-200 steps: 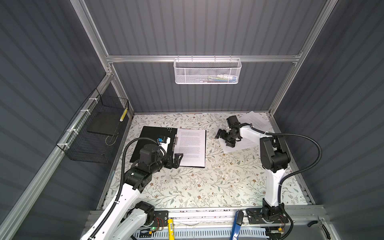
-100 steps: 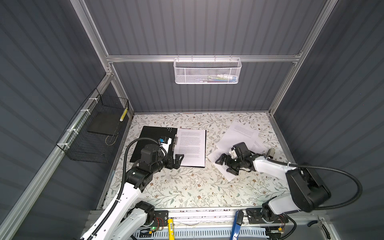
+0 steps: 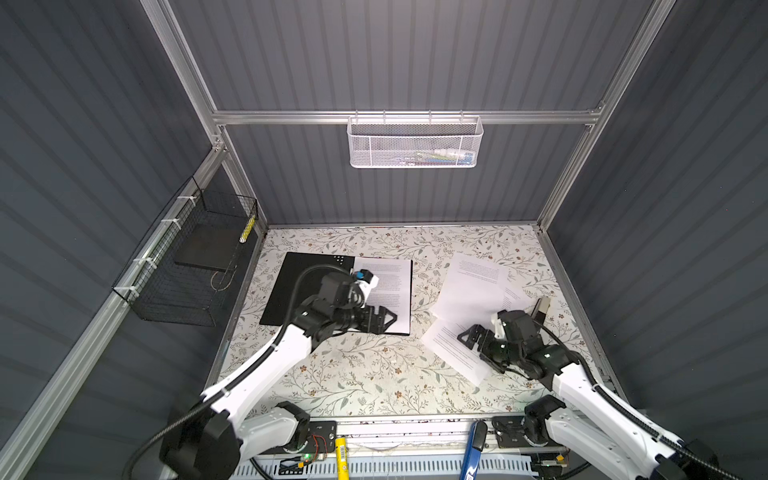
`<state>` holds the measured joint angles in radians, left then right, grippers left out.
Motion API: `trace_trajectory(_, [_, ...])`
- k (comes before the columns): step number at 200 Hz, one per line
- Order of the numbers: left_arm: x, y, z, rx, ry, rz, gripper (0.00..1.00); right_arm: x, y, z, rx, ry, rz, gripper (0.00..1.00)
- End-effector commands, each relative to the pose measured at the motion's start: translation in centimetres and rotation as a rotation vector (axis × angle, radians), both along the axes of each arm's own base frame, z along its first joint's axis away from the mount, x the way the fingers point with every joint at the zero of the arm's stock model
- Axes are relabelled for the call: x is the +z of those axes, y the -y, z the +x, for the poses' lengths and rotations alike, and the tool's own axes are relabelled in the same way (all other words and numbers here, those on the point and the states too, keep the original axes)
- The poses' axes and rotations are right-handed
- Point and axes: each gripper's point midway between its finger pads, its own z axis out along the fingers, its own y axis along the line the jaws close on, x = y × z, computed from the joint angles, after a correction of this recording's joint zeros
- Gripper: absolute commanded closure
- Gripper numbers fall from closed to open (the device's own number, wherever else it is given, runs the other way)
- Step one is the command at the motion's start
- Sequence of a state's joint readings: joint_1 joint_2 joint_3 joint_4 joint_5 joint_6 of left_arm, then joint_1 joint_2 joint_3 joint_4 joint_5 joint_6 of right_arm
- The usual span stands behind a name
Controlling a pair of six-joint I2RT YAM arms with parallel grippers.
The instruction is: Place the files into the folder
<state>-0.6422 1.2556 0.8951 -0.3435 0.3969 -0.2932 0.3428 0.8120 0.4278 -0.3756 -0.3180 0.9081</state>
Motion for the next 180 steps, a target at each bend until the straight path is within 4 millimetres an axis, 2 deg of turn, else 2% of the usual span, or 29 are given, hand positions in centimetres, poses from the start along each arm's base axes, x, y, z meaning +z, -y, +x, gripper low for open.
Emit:
trace_trajectory(1, [0.1,4.7,-1.2,-0.091,-0.052,-0.009,0.1,0.0,0.3,0.1,0.057,0.019,0.041,0.01])
trace_trajectory(24, [-2.5,8.6,-1.4,-0.162,-0.1,0.063,0.14,-0.3,1.2,1.6,0.029,0.007,0.038,0.01])
trace_trajectory(45, [-4.4,11.6,-1.6,-0.219,-0.152,0.079,0.15,-0.8,1.0,2.6,0.043,-0.015,0.028,0.01])
trace_trajectory(70, [-7.3,13.9,-2.1,-0.261,-0.215,0.104,0.18,-1.6,1.3,3.9,0.022,-0.027,0.045,0.01])
trace_trajectory(82, [-8.7,14.5,-2.5,-0.274,-0.242,0.13,0.19,-1.6,1.7,4.7,0.013,-0.023,0.051,0.01])
trace_trajectory(88, [-9.3,14.8,-2.7,-0.279,-0.252,0.137,0.19,-2.5,1.9,4.8,0.012,-0.058,0.05,0.01])
trace_trajectory(123, [-11.2,15.8,-4.2,-0.317,-0.28,0.174,0.2,-3.8,2.3,5.2,0.007,-0.124,0.034,0.01])
trace_trajectory(154, [-13.2,15.2,-5.7,-0.329,-0.325,0.222,0.2,-4.6,3.2,5.4,-0.023,-0.147,-0.002,0.01])
trace_trajectory(180, [-15.1,14.2,-7.2,-0.338,-0.361,0.273,0.2,-4.2,2.2,6.7,0.015,-0.129,0.051,0.01])
